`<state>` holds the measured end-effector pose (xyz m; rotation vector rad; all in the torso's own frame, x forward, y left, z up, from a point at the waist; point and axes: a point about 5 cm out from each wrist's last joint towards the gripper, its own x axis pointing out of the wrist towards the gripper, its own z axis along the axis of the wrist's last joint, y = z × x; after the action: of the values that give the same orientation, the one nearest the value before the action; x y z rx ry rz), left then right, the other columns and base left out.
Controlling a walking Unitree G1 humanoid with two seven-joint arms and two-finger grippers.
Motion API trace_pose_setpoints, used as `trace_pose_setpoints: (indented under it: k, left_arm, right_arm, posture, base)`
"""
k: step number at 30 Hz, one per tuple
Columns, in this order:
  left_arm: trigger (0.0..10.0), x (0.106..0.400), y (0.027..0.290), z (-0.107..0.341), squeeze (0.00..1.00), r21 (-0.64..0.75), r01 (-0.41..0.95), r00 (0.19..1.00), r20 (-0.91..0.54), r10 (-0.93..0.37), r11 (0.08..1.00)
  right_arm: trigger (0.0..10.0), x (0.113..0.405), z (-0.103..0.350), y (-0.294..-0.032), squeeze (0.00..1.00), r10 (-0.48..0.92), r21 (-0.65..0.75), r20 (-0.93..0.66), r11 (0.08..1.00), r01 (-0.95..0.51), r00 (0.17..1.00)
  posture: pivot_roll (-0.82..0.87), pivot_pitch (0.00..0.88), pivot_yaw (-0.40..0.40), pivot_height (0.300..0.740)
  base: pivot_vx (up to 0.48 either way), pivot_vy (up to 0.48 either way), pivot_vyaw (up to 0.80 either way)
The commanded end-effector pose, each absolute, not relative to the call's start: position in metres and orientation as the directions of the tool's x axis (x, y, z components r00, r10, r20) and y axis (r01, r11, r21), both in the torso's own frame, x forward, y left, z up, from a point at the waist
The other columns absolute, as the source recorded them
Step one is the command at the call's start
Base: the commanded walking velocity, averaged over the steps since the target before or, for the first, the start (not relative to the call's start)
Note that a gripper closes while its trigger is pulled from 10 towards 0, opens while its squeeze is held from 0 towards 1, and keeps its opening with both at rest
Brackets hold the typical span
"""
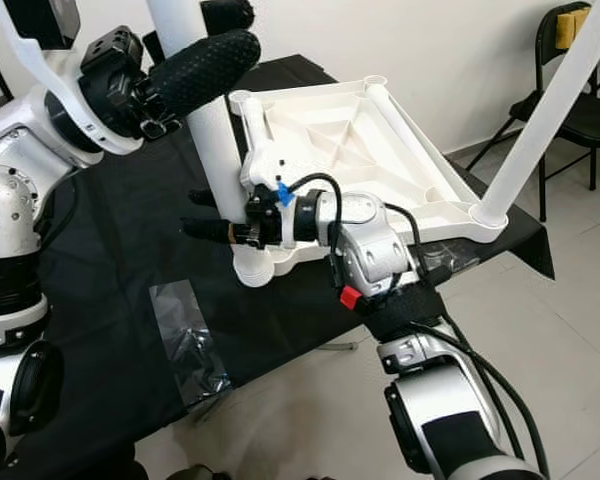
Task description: Building children table
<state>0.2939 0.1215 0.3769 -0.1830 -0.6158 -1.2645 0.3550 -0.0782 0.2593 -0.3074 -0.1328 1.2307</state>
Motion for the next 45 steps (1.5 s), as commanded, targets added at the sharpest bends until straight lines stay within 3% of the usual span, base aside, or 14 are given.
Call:
trace_pose_setpoints:
  k: [1, 3, 4, 5, 8, 9, 11, 12, 13, 14, 17, 21, 29, 45]
  left_arm:
    - [10.0, 0.293, 0.135, 0.374, 1.00, 0.195, 0.909, 0.214, 0.539, -0.815, 0.368]
    - [10.0, 0.298, 0.157, 0.356, 1.00, 0.138, 0.867, 0.345, 0.527, -0.776, 0.479]
    - [10.0, 0.298, 0.157, 0.356, 1.00, 0.138, 0.867, 0.345, 0.527, -0.776, 0.479]
    - [10.0, 0.301, 0.169, 0.337, 1.00, 0.085, 0.832, 0.437, 0.507, -0.743, 0.547]
    - [10.0, 0.300, 0.184, 0.308, 1.00, 0.019, 0.771, 0.558, 0.462, -0.690, 0.636]
    - [10.0, 0.300, 0.184, 0.308, 1.00, 0.019, 0.771, 0.558, 0.462, -0.690, 0.636]
    - [10.0, 0.301, 0.196, 0.280, 1.00, -0.054, 0.629, 0.722, 0.409, -0.558, 0.775]
    - [10.0, 0.302, 0.200, 0.264, 0.83, -0.081, 0.510, 0.815, 0.363, -0.451, 0.856]
    - [10.0, 0.302, 0.202, 0.254, 0.83, -0.091, 0.429, 0.863, 0.334, -0.378, 0.899]
    - [10.0, 0.299, 0.201, 0.245, 0.00, -0.111, 0.373, 0.892, 0.317, -0.323, 0.921]
    - [10.0, 0.295, 0.199, 0.238, 0.00, -0.132, 0.339, 0.907, 0.309, -0.286, 0.931]
    - [10.0, 0.267, 0.183, 0.204, 0.00, -0.241, 0.278, 0.947, 0.233, -0.222, 0.930]
    - [10.0, 0.250, 0.166, 0.187, 0.00, -0.283, 0.296, 0.947, 0.209, -0.242, 0.912]
    - [10.0, 0.253, 0.138, 0.185, 0.00, -0.298, 0.357, 0.929, 0.214, -0.302, 0.885]
  right_arm:
    - [0.0, 0.362, 0.269, -0.088, 0.00, 0.913, -0.303, -0.006, 0.388, -0.870, 0.409]
    - [0.0, 0.370, 0.281, -0.099, 0.00, 0.867, -0.285, 0.077, 0.493, -0.822, 0.493]
    - [0.0, 0.370, 0.281, -0.099, 0.00, 0.867, -0.285, 0.077, 0.493, -0.822, 0.493]
    - [0.0, 0.374, 0.289, -0.105, 0.00, 0.836, -0.271, 0.129, 0.547, -0.792, 0.533]
    - [0.0, 0.378, 0.299, -0.112, 0.00, 0.798, -0.251, 0.188, 0.602, -0.758, 0.572]
    - [0.0, 0.378, 0.299, -0.112, 0.00, 0.798, -0.251, 0.188, 0.602, -0.758, 0.572]
    - [0.0, 0.379, 0.306, -0.114, 0.00, 0.778, -0.239, 0.232, 0.628, -0.741, 0.584]
    - [6.3, 0.377, 0.309, -0.114, 0.00, 0.771, -0.223, 0.265, 0.634, -0.741, 0.580]
    - [6.3, 0.375, 0.311, -0.113, 0.00, 0.766, -0.211, 0.286, 0.636, -0.742, 0.576]
    - [10.0, 0.371, 0.313, -0.113, 0.00, 0.757, -0.200, 0.318, 0.642, -0.740, 0.571]
    - [10.0, 0.368, 0.315, -0.112, 0.00, 0.741, -0.188, 0.350, 0.654, -0.732, 0.573]
    - [10.0, 0.337, 0.298, -0.102, 0.00, 0.740, -0.133, 0.373, 0.639, -0.758, 0.559]
    - [10.0, 0.303, 0.263, -0.097, 0.00, 0.795, -0.111, 0.278, 0.585, -0.804, 0.540]
    - [10.0, 0.294, 0.259, -0.088, 0.00, 0.813, -0.214, 0.205, 0.580, -0.786, 0.545]
  posture:
    - [-0.01, 0.076, -0.001, 0.740]
    - [0.00, 0.088, 0.001, 0.740]
    - [0.00, 0.088, 0.001, 0.740]
    - [0.01, 0.097, -0.001, 0.740]
    - [0.01, 0.107, -0.002, 0.740]
    - [0.01, 0.107, -0.002, 0.740]
    - [0.02, 0.120, -0.001, 0.740]
    - [0.02, 0.126, -0.003, 0.740]
    - [0.02, 0.128, -0.004, 0.740]
    - [0.02, 0.133, -0.004, 0.740]
    - [0.02, 0.133, -0.004, 0.740]
    - [0.01, 0.151, 0.006, 0.740]
    - [-0.01, 0.144, 0.013, 0.740]
    - [-0.02, 0.133, 0.018, 0.740]
  base:
    - [0.000, 0.000, 0.00]
    - [0.000, 0.000, 0.00]
    - [0.000, 0.000, 0.00]
    - [0.000, 0.000, 0.00]
    - [0.000, 0.000, 0.00]
    - [0.000, 0.000, 0.00]
    - [0.000, 0.000, 0.00]
    - [0.000, 0.000, 0.00]
    - [0.000, 0.000, 0.00]
    - [0.000, 0.000, 0.00]
    - [0.000, 0.000, 0.00]
    - [0.000, 0.000, 0.00]
    - [0.120, 0.000, 0.28]
    - [0.338, 0.000, 0.29]
